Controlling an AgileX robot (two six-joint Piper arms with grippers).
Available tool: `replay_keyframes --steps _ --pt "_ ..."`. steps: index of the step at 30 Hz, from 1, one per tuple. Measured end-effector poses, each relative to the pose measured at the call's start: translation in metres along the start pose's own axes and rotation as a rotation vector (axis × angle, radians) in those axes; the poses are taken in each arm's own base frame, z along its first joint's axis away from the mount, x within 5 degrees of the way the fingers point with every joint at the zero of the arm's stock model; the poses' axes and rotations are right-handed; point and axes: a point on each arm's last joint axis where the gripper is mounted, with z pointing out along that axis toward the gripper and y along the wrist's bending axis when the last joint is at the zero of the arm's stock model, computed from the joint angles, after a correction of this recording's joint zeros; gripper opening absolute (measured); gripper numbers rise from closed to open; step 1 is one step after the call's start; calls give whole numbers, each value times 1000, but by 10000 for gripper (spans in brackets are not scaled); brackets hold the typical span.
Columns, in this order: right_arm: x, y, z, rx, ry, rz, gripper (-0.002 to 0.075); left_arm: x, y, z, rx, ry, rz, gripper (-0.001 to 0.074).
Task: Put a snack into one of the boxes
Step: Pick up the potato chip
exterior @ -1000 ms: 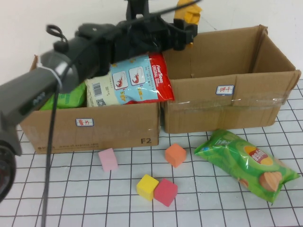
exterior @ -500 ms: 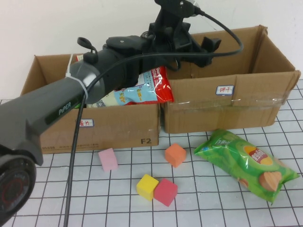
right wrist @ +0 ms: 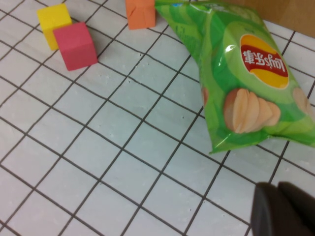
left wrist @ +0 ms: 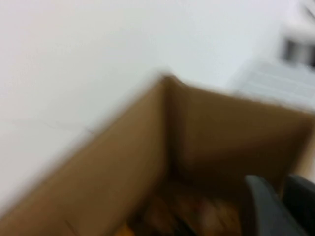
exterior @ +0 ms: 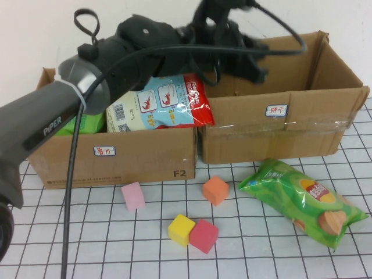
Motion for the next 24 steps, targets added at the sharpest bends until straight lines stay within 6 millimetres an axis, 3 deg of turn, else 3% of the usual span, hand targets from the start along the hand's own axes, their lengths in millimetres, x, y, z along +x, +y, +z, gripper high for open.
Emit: replay_keyframes --steps 4,8,12,18,24 --pt "0 0 0 0 0 0 -1 20 -4 -4 34 234 19 14" --pt "0 0 0 0 0 -4 -1 37 9 -9 -101 437 57 2" --pt "-1 -1 3 -11 -2 23 -1 43 17 -21 -220 562 17 0" --pt "-6 -9 22 -35 -5 83 33 20 17 -54 -285 603 33 -1" --pt "-6 -15 42 -93 24 42 233 -24 6 -95 -315 481 59 -1"
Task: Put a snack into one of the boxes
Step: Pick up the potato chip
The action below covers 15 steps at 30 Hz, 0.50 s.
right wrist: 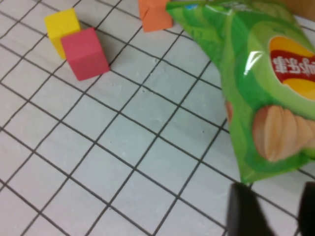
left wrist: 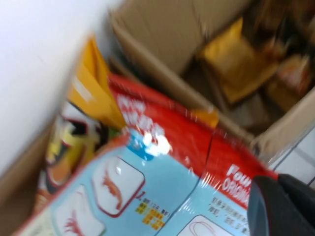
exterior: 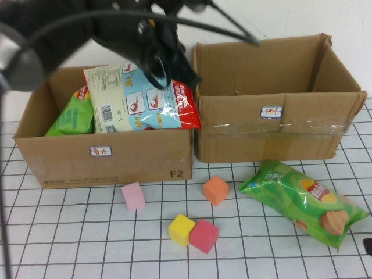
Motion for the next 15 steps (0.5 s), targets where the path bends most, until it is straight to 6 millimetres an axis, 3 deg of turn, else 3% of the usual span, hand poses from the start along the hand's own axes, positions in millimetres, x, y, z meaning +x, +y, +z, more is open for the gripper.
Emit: replay_keyframes --steps 7,12,15 --pt "-22 -5 6 -50 -72 -98 428 -8 5 -69 -45 -77 6 -1" --pt "-37 -14 17 -63 -131 -167 467 1 5 -126 -105 -135 -6 -1" --pt "-41 -21 32 -94 -156 -177 471 20 3 -162 -152 -179 -48 -1"
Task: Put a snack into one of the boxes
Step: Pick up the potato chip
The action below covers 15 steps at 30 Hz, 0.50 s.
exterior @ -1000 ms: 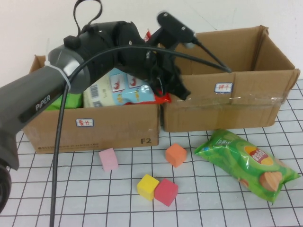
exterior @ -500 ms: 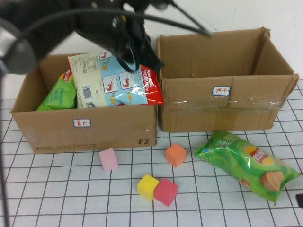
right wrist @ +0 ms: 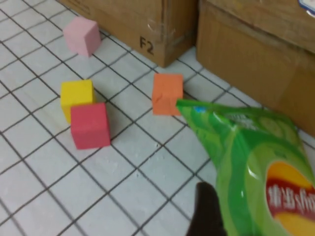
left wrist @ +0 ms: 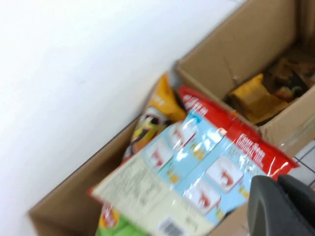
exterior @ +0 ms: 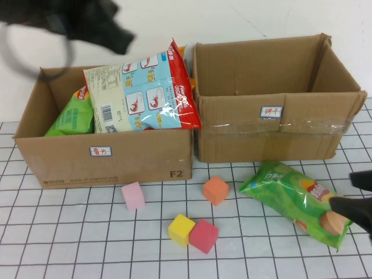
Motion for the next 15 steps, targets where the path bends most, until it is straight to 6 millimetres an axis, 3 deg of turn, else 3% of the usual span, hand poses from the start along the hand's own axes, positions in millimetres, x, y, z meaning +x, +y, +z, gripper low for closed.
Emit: replay_keyframes --steps 8,15 --pt "4 -10 53 -70 61 -201 491 71 -10 -77 -46 -77 -111 -1" --pt "1 -16 98 42 211 -356 536 146 -25 -95 -84 -34 -284 -1"
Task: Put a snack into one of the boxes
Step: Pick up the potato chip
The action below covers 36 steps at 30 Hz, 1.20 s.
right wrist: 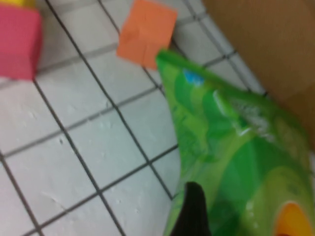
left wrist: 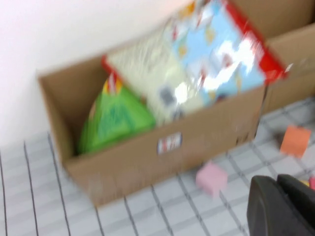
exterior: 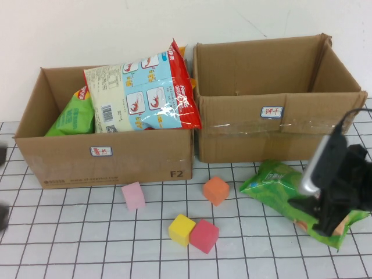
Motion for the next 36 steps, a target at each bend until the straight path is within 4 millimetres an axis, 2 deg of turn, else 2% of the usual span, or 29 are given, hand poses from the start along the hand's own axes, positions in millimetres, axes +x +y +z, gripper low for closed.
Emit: replay_keyframes --steps 5,10,13,16,20,26,36 --pt "16 3 29 -34 90 24 538 42 2 -5 -9 30 -62 -1" --pt "21 1 39 -25 120 76 522 61 3 -11 -11 34 -75 -1" --pt "20 1 39 -20 117 95 415 63 4 -14 -19 28 -74 -1" --pt "15 -2 35 -10 94 98 248 64 5 -15 -26 24 -67 -1" --pt "10 -2 31 -18 66 95 230 64 6 -16 -33 20 -60 -1" --pt "-8 5 14 -90 -65 97 198 64 6 -16 -40 22 -56 -1" --pt "-65 15 -58 -168 -472 -46 195 66 8 -16 -57 51 -48 -1"
